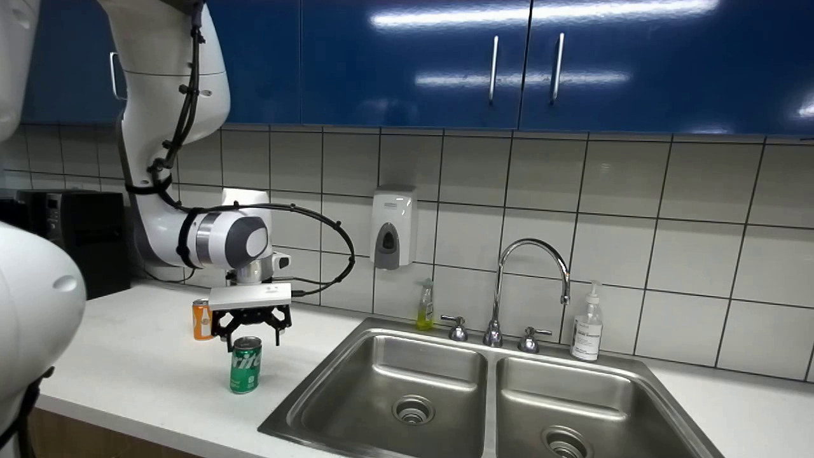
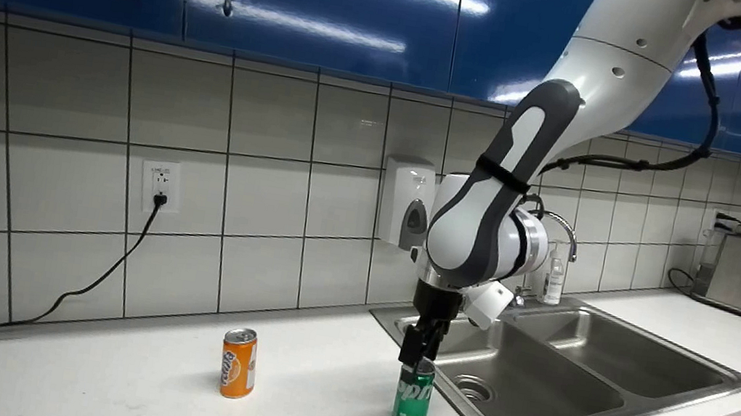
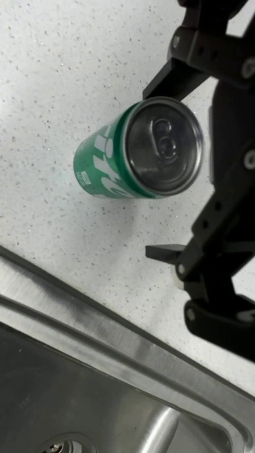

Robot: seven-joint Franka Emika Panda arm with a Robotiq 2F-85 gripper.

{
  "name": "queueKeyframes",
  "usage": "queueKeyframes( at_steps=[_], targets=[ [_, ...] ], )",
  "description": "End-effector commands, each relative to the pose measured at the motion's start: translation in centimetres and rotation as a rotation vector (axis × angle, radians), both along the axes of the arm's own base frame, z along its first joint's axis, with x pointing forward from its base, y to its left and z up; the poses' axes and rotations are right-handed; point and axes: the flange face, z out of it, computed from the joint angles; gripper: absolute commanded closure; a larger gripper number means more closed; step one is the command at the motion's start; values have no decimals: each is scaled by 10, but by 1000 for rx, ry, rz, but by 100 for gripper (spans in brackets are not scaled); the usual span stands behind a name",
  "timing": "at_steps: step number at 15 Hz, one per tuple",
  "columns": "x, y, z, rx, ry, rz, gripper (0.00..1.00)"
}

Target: Take the can out of the sink

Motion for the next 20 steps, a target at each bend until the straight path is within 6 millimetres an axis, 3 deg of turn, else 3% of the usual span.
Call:
queueKeyframes(
  at_steps=[1,11,20],
  targets=[
    [1,-6,34,-5,-28,-28,0],
    [-2,-34,94,-18,-25,-106,0],
    [-49,-109,144,-41,121,-288,0]
  ],
)
